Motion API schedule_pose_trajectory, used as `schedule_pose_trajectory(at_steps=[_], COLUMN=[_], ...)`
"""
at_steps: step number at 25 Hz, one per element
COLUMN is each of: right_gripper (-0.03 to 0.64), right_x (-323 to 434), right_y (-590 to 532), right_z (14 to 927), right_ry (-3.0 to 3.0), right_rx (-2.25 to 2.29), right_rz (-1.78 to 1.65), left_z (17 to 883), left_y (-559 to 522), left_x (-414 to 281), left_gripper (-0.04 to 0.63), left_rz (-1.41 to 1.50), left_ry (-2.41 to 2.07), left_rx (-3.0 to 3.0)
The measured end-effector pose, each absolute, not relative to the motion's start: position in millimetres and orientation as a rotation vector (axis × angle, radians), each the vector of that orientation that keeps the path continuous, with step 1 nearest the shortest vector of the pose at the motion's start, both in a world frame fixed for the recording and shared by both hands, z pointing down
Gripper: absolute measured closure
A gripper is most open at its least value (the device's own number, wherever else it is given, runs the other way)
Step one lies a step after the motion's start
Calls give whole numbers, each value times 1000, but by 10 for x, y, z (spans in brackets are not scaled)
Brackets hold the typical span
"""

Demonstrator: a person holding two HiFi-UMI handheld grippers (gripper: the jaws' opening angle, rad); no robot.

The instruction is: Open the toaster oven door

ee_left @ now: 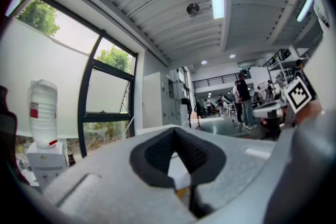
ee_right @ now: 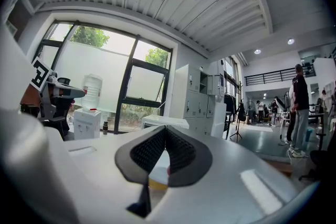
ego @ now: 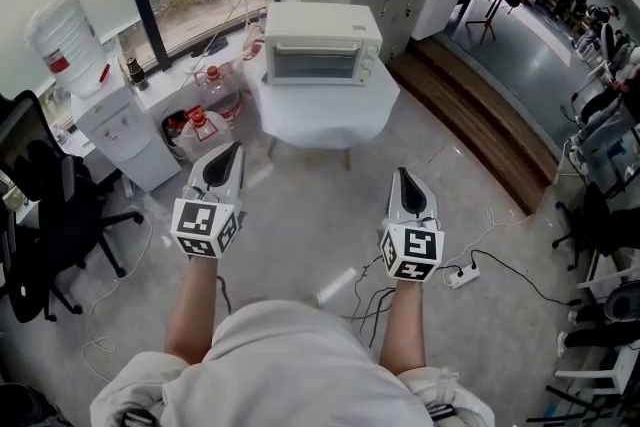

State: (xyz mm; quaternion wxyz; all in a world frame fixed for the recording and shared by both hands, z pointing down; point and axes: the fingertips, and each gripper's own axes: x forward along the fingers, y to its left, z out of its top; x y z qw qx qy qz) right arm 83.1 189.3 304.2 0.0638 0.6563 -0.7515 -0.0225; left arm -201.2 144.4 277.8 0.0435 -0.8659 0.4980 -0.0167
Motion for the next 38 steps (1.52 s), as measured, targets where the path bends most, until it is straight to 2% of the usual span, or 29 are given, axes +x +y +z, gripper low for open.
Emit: schedule_pose_trajectory(at_steps=[6,10,23,38], right_gripper=[611,609,551,550], right_x=[827,799,810,1071], right_y=[1876,1893,1901,1714], right_z=[3080,3054,3094,3239], right_ry=[-2265,-2270,-2268,-2307], right_rx=[1969,1972,1942,1881], right_rz=[-53,-59,-53,-33], left_z=[2800,2791,2792,2905], left_y=[1432,1453,1492,1430], left_x=[-2051,-2080,-2035,-1714], left_gripper=[595,569,545,535], left_rz=[-82,-73,-75,-111], left_ry=[1556,1557,1557,1599], left_rx=[-2631,-2637,-2642,-2622])
